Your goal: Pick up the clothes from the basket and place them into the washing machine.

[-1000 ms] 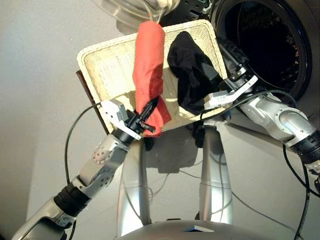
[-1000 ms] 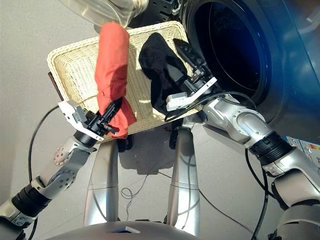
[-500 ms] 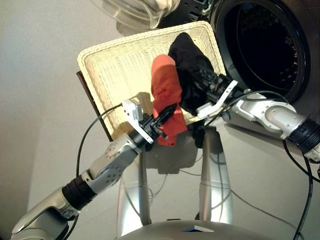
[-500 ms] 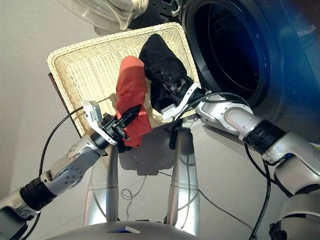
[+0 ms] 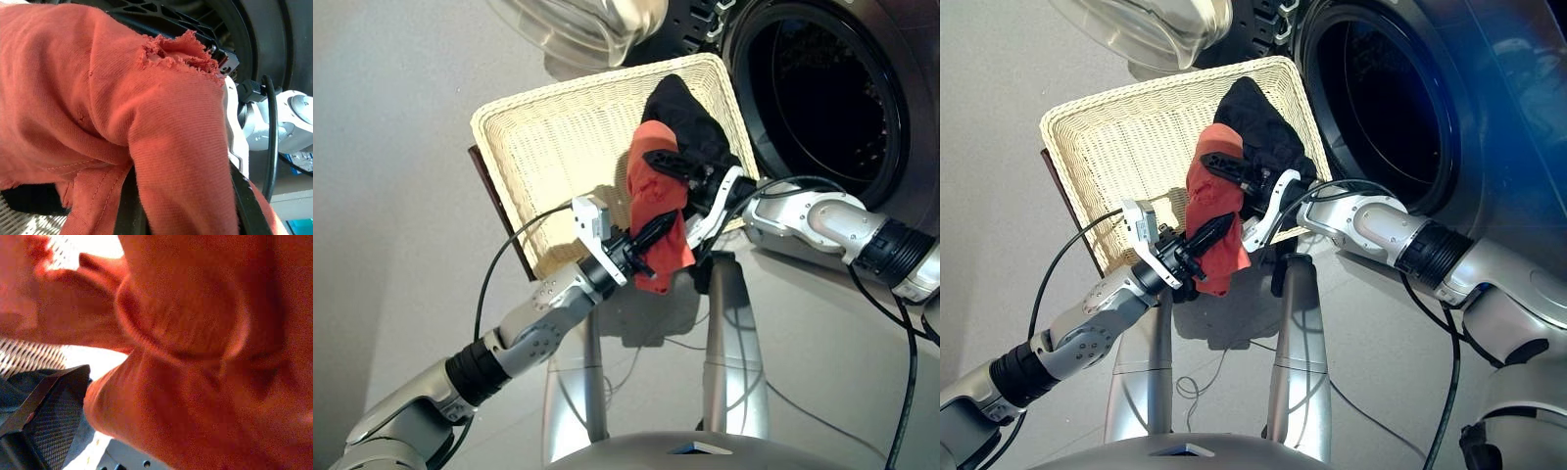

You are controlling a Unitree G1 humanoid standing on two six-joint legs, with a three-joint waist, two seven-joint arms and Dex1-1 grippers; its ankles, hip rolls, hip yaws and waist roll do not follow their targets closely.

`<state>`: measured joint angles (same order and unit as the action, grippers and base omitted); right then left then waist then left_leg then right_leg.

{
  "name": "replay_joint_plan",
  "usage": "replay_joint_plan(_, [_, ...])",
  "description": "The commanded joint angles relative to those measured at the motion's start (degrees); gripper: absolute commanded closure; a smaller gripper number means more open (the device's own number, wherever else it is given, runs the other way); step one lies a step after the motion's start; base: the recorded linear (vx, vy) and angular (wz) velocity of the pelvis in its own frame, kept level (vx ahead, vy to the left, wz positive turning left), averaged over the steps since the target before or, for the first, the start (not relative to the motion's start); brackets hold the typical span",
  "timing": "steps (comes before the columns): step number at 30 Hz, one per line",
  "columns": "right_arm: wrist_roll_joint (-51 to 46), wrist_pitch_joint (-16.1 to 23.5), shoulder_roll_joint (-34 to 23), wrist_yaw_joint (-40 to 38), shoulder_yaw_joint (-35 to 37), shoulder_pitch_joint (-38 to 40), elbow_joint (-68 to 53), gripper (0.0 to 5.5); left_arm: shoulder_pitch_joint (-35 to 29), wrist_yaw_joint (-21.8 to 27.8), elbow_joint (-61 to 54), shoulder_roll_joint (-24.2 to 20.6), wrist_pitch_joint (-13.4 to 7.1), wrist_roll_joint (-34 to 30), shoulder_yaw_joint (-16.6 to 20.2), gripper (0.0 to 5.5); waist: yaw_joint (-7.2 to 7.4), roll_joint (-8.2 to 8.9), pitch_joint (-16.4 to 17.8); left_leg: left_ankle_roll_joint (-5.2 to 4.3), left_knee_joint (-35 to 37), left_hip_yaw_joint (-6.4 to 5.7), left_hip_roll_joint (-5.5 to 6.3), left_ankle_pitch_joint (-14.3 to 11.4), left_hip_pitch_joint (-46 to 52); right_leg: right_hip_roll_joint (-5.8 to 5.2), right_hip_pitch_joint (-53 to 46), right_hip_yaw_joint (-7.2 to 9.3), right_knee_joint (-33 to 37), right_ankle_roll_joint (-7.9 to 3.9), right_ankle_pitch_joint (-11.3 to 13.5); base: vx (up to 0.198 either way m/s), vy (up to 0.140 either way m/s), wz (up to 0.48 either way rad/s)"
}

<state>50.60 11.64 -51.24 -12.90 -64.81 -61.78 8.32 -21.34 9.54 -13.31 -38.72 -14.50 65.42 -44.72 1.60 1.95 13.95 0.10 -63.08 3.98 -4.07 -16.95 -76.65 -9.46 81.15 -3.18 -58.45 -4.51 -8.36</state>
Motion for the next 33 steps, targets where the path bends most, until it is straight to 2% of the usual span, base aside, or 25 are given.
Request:
replay_joint_plan(1, [-4.83,1.46,2.73,-1.19,2.21,-3.62,-7.34,0.0,-1.93,0.99,-4.64,3.75,-1.07,-0.31,-0.03,5.5,0.12,-1.17,1.05,1.39,0.48,-1.75,-0.97,2.23,-3.03,-1.12,-1.58,-1.09,-1.61,1.8,-0.12,0.0,0.0,0.0])
replay_joint_plan(2, [-5.07,1.55,3.07,-1.13,2.35,-3.66,-7.65,1.06,-2.02,0.81,-4.55,3.93,-1.0,-0.42,-0.02,5.5,0.16,-1.2,1.05,1.41,0.47,-1.75,-1.0,2.24,-3.06,-1.15,-1.57,-1.04,-1.62,1.81,-0.12,0.0,0.0,0.0])
replay_joint_plan(3, [-5.6,1.66,3.27,-0.92,2.46,-3.72,-8.09,5.5,-2.09,0.72,-4.55,3.98,-1.06,-0.5,-0.05,5.5,0.19,-1.2,1.03,1.41,0.5,-1.76,-1.01,2.26,-3.08,-1.17,-1.56,-1.01,-1.63,1.81,-0.13,0.0,0.0,0.0])
replay_joint_plan(11, [-9.53,1.57,3.9,-2.34,5.56,-0.52,-9.18,5.5,-1.31,0.18,-4.35,3.75,-1.47,-1.16,0.86,5.5,0.11,-1.29,1.25,1.43,0.7,-1.6,-1.17,2.36,-3.18,-1.15,-1.56,-0.86,-1.47,1.77,-0.08,0.0,0.0,0.0])
replay_joint_plan(23, [-14.81,1.07,5.45,-8.35,15.77,11.6,-9.2,5.5,0.78,-0.57,-3.89,4.45,-3.14,-1.79,2.12,5.5,0.55,-1.56,1.98,1.5,0.92,-1.31,-1.22,2.39,-2.79,-1.21,-1.92,-0.53,-1.17,1.96,-0.26,0.0,0.0,0.0])
replay_joint_plan(27, [-16.16,-0.04,6.62,-11.6,20.51,14.88,-8.06,5.5,1.12,-3.1,-2.9,5.09,-4.24,-5.34,3.56,5.5,0.64,-1.82,1.99,1.54,0.96,-1.38,-1.18,2.55,-2.86,-1.04,-1.95,-0.54,-1.2,2.03,-0.19,0.0,0.0,0.0])
replay_joint_plan(28, [-16.43,-0.35,7.1,-12.81,21.9,15.86,-7.36,5.5,1.12,-4.02,-2.65,5.14,-4.66,-7.29,4.22,2.24,0.61,-1.92,1.95,1.55,0.89,-1.4,-1.16,2.58,-2.93,-1.06,-1.93,-0.5,-1.32,2.06,-0.22,0.0,0.0,0.0])
replay_joint_plan(29, [-17.21,-0.5,7.63,-13.94,23.55,16.84,-6.81,5.5,1.37,-4.88,-2.8,5.29,-5.09,-9.14,5.28,0.0,0.55,-1.97,1.91,1.55,0.92,-1.46,-1.12,2.63,-2.97,-1.01,-1.88,-0.52,-1.36,2.07,-0.22,0.0,0.0,0.0])
replay_joint_plan(33, [-20.48,-1.08,10.67,-19.24,30.63,20.1,-3.99,5.5,2.99,-6.75,-3.28,7.36,-6.66,-12.12,8.24,0.0,0.39,-2.11,1.74,1.66,1.25,-1.26,-1.05,2.83,-3.19,-1.04,-1.65,-0.33,-1.2,2.15,-0.3,0.0,0.0,0.0])
